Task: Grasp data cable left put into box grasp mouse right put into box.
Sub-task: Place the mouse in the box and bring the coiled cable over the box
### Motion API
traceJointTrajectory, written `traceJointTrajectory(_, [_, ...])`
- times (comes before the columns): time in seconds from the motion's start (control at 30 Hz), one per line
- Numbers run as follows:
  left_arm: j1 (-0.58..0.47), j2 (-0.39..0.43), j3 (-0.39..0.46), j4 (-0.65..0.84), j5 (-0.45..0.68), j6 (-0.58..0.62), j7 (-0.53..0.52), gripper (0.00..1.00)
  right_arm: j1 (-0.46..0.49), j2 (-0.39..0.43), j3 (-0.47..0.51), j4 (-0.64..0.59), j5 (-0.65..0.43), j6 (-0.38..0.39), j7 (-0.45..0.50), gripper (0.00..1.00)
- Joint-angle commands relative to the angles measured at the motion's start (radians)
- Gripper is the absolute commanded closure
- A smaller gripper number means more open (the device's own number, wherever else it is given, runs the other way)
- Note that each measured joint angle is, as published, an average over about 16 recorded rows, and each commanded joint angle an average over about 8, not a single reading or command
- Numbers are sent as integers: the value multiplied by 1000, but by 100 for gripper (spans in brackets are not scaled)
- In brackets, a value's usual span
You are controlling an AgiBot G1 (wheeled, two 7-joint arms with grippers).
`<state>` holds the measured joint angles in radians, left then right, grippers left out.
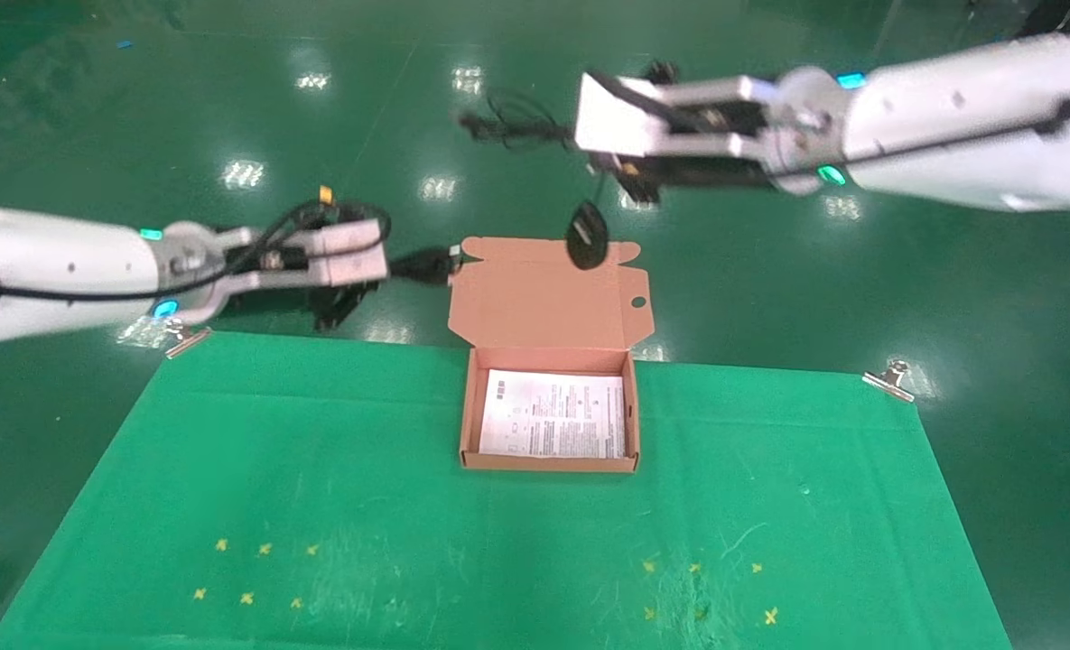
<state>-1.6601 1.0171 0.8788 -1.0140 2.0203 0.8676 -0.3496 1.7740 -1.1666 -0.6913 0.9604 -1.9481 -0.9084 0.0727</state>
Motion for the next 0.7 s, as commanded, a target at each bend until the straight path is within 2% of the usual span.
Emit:
traceJointTrajectory(0.03, [-15, 13, -3, -11, 33, -23, -33, 100, 33, -50, 0, -58, 9, 22, -35, 100])
traceJointTrajectory(0.27, [-59, 35, -17, 8, 86, -48, -96, 100, 86, -117, 7, -178, 46, 47, -130, 100])
traceJointTrajectory(0.7, [-39, 24, 9, 56, 166, -31, -134, 100, 42, -154, -8, -265, 60, 59, -158, 100])
